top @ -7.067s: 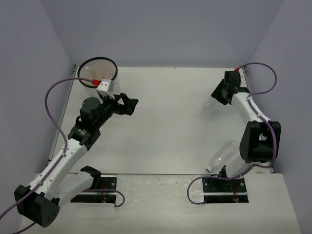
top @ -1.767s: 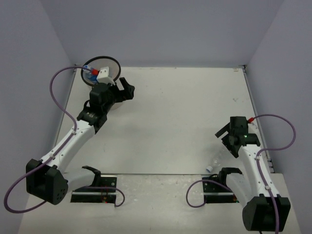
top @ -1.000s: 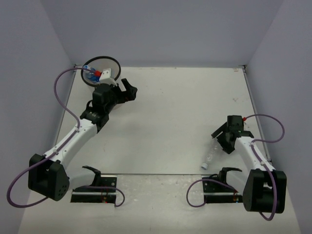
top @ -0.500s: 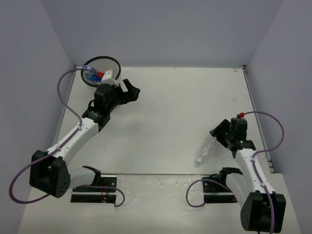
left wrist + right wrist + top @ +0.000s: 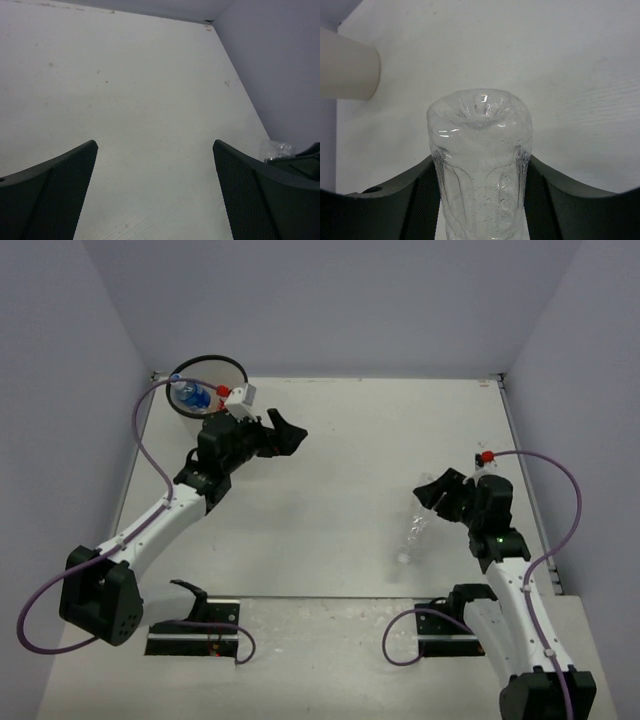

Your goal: Put the plastic bottles in the bin

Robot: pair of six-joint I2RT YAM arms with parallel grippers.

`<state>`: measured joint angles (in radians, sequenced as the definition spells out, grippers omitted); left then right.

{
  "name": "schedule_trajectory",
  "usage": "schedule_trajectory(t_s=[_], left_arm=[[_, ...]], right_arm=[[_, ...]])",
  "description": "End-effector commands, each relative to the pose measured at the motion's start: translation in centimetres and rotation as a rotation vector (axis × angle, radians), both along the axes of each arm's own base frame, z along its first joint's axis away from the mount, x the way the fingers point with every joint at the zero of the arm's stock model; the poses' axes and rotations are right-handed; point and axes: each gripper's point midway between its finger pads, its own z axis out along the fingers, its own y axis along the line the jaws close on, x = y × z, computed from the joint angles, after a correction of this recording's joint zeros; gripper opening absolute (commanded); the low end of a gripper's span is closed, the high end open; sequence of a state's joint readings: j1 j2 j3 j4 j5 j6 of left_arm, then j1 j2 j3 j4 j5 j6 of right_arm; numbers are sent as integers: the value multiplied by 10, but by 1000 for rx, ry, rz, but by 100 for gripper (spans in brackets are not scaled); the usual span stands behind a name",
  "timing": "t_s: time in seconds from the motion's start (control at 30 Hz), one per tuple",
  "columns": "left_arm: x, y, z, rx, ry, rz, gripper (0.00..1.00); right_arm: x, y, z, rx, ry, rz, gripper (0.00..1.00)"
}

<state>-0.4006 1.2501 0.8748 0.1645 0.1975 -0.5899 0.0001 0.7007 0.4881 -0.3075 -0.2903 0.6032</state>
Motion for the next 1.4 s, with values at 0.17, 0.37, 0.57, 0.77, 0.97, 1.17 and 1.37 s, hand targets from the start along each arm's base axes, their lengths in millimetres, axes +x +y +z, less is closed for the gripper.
schedule_trajectory(t_s=[0.17,0.37,0.57,0.77,0.97,1.17,1.37], left_arm=[[-96,-86,43,-62,-276,-693,100],[-129,-127,32,-89,-265,-828,100],[-135,-150,22,-103,-228,-880,100],[-143,-159,22,-141,-217,-909,100],[-150,-169,31,-192,-234,-954,100],[-149,-181,22,-172,-191,-945,100],[-142,-180,15,-145,-175,-892,88]], right_arm=[[7,87,107,117,-330,359,8],[10,120,146,207,-406,447,0],[15,133,180,298,-471,432,0],[11,139,204,402,-531,433,0],[11,152,199,429,-544,436,0],[24,168,192,417,-529,441,0],[20,193,199,425,-537,553,0]])
